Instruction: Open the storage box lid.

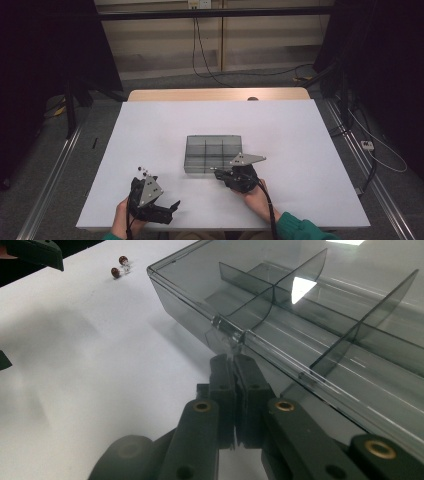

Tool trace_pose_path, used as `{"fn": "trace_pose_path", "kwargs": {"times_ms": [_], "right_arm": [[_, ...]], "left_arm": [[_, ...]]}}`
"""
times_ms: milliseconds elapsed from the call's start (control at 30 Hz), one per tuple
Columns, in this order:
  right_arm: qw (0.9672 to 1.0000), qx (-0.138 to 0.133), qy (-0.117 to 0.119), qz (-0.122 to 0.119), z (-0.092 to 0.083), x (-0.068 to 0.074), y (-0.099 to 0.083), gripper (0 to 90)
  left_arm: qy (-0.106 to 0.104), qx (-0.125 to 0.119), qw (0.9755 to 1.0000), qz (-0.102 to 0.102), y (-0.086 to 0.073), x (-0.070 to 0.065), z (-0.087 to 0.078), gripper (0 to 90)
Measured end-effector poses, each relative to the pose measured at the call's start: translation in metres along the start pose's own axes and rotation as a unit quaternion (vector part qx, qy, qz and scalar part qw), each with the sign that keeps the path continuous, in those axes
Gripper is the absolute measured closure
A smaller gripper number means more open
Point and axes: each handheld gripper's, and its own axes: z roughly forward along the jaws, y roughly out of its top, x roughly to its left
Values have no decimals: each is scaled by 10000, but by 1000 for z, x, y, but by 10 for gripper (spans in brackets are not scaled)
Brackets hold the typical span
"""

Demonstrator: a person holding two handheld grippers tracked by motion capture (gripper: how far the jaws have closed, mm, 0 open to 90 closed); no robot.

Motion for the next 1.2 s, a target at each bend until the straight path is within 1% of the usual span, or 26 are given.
{"fn": "trace_pose_path", "kwargs": {"times_ms": [67,133,267,367,533,567,600,633,667,700,767,867,1000,1033,1067,1100,1167,1200], "right_arm": [[10000,-12,9,9,0,0,0,878],[10000,-79,4,0,-2,1,1,877],[9998,-180,-12,-17,-4,1,2,876],[9997,-225,-27,-7,-5,1,3,875],[9997,-249,-44,-20,-5,1,5,869],[9997,-249,-57,-23,-5,2,5,869],[9997,-239,-66,-44,-6,2,5,869],[9997,-244,-66,-56,-6,2,5,869],[9997,-245,-67,-65,-6,2,5,869],[9997,-238,-67,-70,-6,2,6,869],[9996,-247,-61,-81,-6,2,7,868],[9995,-277,-61,-111,-8,2,9,868],[9994,-317,-60,-143,-10,3,11,869],[9994,-318,-65,-156,-10,3,12,869],[9993,-322,-71,-170,-11,3,12,869],[9993,-327,-71,-176,-11,3,12,868],[9993,-322,-64,-186,-11,3,12,869],[9993,-324,-56,-182,-11,3,13,868]], "left_arm": [[4,-6,10000,-5,0,0,0,0],[-3,30,10000,37,0,1,-1,0],[2,-20,10000,7,2,1,1,0],[22,-19,10000,22,4,1,1,0],[74,-112,9999,-95,11,2,5,0],[91,-107,9999,-48,13,2,6,0],[77,-123,9999,-61,14,2,8,0],[108,-153,9998,-59,16,1,11,0],[108,-122,9999,-10,18,1,13,0],[112,-137,9998,-15,19,0,15,0],[64,-238,9997,-84,22,0,18,0],[81,-286,9995,-129,28,1,23,0],[119,-166,9998,-51,35,0,33,0],[173,-179,9997,-13,37,-1,35,3],[204,-171,9996,21,39,-2,37,17],[226,-192,9996,6,41,-2,39,27],[282,-148,9995,66,45,-3,43,57],[299,-144,9994,52,46,-3,45,71]]}}
